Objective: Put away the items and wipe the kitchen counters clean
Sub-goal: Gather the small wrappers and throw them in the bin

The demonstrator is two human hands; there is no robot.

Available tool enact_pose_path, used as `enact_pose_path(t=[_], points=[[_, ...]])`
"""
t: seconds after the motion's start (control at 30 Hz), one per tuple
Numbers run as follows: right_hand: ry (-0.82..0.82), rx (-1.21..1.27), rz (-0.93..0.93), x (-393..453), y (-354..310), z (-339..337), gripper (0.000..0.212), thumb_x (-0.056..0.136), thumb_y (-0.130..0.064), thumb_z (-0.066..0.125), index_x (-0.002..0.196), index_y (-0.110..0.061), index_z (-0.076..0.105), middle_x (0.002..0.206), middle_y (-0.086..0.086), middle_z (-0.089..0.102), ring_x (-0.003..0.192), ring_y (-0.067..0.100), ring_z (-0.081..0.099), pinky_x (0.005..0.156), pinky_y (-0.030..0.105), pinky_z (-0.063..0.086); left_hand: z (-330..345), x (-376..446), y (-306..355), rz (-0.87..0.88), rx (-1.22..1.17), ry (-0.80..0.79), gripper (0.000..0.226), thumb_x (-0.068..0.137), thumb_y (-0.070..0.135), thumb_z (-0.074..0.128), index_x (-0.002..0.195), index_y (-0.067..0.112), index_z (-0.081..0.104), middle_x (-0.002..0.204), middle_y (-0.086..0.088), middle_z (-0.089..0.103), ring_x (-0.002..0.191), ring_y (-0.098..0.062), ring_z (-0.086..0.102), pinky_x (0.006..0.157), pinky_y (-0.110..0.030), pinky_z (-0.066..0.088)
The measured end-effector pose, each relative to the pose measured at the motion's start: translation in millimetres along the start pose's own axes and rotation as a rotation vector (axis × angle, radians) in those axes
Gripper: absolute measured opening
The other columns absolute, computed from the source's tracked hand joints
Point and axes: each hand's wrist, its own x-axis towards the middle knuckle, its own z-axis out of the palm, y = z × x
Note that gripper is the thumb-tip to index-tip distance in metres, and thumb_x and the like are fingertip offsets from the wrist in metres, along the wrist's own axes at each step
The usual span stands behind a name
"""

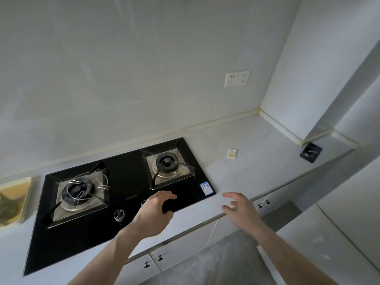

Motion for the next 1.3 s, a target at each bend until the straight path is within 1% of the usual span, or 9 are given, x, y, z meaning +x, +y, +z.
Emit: enact_pose_path(t=[0.17,0.3,0.4,0.57,0.83,1.0,1.1,1.17,1.3], points=[[-0.027,-0.074,0.041,56,10,-13,0.047,0.096,-0.025,0.065,0.142,-0.025,0.054,0.146,-0.007,0.048,0.123,0.012,0.054,0.099,0.026,0.047,-6,25,-5,-0.027,-0.001,0.006,0.050,0.094,0.018,0.060,0.141,0.035,0.054,0.151,0.016,0.045,0.139,-0.010,0.043,0.112,-0.024,0.037],[-0.085,-0.190,0.049,115,18,-23,0.056,0.096,-0.025,0.064,0.149,-0.023,0.047,0.157,-0.002,0.038,0.140,0.018,0.045,0.114,0.030,0.037,-9,37,-16,-0.102,-0.021,0.037,0.048,0.094,0.020,0.062,0.137,0.039,0.054,0.149,0.017,0.046,0.120,-0.008,0.053,0.104,-0.021,0.043],[-0.120,-0.282,0.060,166,26,-33,0.062,0.094,-0.026,0.064,0.153,-0.021,0.042,0.164,0.003,0.028,0.149,0.020,0.032,0.120,0.030,0.026,-5,47,-18,-0.176,-0.030,0.084,0.048,0.094,0.018,0.063,0.138,0.036,0.056,0.149,0.014,0.046,0.129,-0.011,0.052,0.105,-0.023,0.042],[-0.182,-0.463,0.102,240,48,-51,0.070,0.091,-0.031,0.063,0.155,-0.022,0.037,0.167,0.005,0.018,0.147,0.028,0.033,0.118,0.033,0.031,11,60,-11,-0.293,-0.032,0.150,0.049,0.092,0.019,0.065,0.138,0.033,0.057,0.151,0.012,0.047,0.138,-0.012,0.046,0.112,-0.025,0.037],[-0.315,-0.598,0.108,320,77,-73,0.072,0.088,-0.023,0.059,0.155,-0.030,0.033,0.162,0.003,0.022,0.144,0.029,0.035,0.112,0.030,0.036,47,82,22,-0.463,-0.038,0.266,0.049,0.090,0.021,0.066,0.137,0.034,0.059,0.149,0.013,0.049,0.136,-0.014,0.049,0.109,-0.026,0.039],[-0.409,-0.718,0.050,359,85,-74,0.063,0.086,-0.024,0.064,0.147,-0.023,0.047,0.159,0.005,0.029,0.144,0.024,0.037,0.110,0.024,0.036,69,89,38,-0.530,-0.078,0.303,0.049,0.092,0.022,0.064,0.138,0.036,0.058,0.152,0.014,0.046,0.135,-0.013,0.049,0.105,-0.028,0.045],[-0.443,-0.749,0.067,409,121,-57,0.060,0.071,-0.027,0.060,0.130,-0.018,0.059,0.144,0.007,0.046,0.134,0.024,0.047,0.102,0.026,0.046,81,90,43,-0.567,-0.111,0.300,0.050,0.094,0.021,0.065,0.140,0.036,0.055,0.153,0.013,0.044,0.133,-0.012,0.048,0.103,-0.028,0.046],[-0.467,-0.780,0.035,409,115,-54,0.065,0.065,-0.030,0.053,0.129,-0.015,0.058,0.141,0.011,0.050,0.136,0.026,0.046,0.106,0.029,0.045,86,86,46,-0.598,-0.137,0.295,0.050,0.095,0.022,0.065,0.141,0.038,0.053,0.154,0.016,0.040,0.125,-0.010,0.052,0.099,-0.027,0.048],[-0.453,-0.828,-0.050,385,96,-57,0.055,0.095,-0.022,0.049,0.148,-0.010,0.041,0.156,0.017,0.033,0.148,0.030,0.027,0.118,0.026,0.025,88,75,49,-0.646,-0.163,0.301,0.050,0.095,0.024,0.064,0.141,0.040,0.051,0.154,0.018,0.039,0.102,-0.002,0.059,0.094,-0.027,0.049]])
